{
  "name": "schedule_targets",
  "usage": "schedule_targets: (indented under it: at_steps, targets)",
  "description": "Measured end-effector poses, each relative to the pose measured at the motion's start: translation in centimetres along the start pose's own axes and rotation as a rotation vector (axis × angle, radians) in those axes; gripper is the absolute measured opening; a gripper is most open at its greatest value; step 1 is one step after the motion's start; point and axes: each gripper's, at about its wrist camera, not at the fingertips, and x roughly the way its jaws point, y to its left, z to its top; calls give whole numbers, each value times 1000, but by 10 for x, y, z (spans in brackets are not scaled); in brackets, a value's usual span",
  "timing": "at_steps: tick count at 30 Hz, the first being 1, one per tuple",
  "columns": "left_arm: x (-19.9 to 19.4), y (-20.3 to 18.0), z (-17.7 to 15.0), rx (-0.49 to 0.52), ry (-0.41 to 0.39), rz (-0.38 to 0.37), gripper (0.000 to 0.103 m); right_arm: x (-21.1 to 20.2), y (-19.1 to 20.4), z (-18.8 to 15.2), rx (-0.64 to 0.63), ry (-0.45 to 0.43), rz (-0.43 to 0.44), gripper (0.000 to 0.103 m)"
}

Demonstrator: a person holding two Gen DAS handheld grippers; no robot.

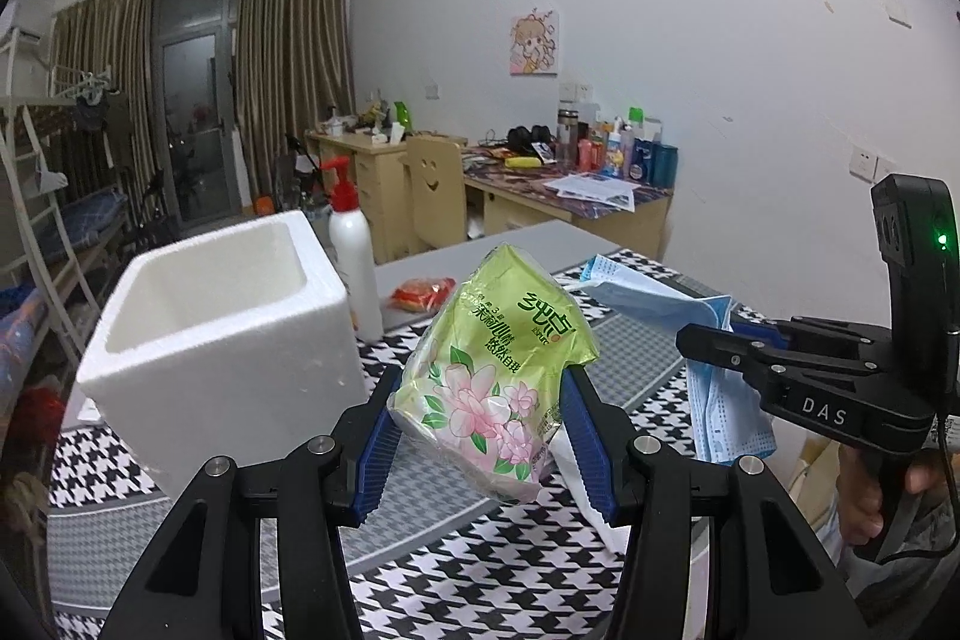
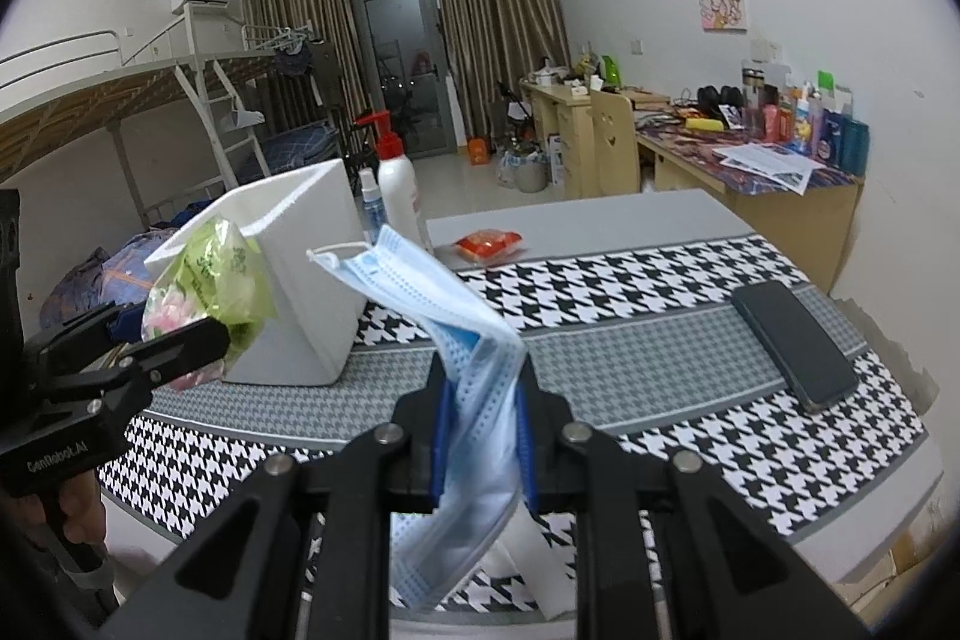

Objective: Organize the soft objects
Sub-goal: 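Lift and carry the tissue packet and blue mask over the white foam box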

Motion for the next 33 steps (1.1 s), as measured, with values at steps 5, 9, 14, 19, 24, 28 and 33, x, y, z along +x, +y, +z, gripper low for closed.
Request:
schedule_targets:
  at_steps: [5, 9, 14, 19, 24, 28, 33]
  targets:
    - [0, 7, 4, -11, -10, 22, 54, 4, 5, 6, -15, -6, 13, 23]
    - [-3, 14, 9, -17, -23, 49, 54, 5, 10, 11, -28, -16, 22, 22]
    - [-9, 19, 17, -14, -50, 88, 54, 6, 17, 19, -47, -37, 33, 22]
    - [-13, 24, 24, -8, -70, 107, 54, 8, 25, 29, -63, -55, 44, 22]
    - [-14, 31, 29, -12, -81, 111, 54, 11, 31, 38, -69, -65, 44, 22]
    - [-15, 37, 33, -26, -94, 128, 54, 16, 34, 43, -75, -66, 34, 22]
    - [-12, 44, 41, -38, -102, 143, 54, 18, 36, 52, -70, -74, 36, 22]
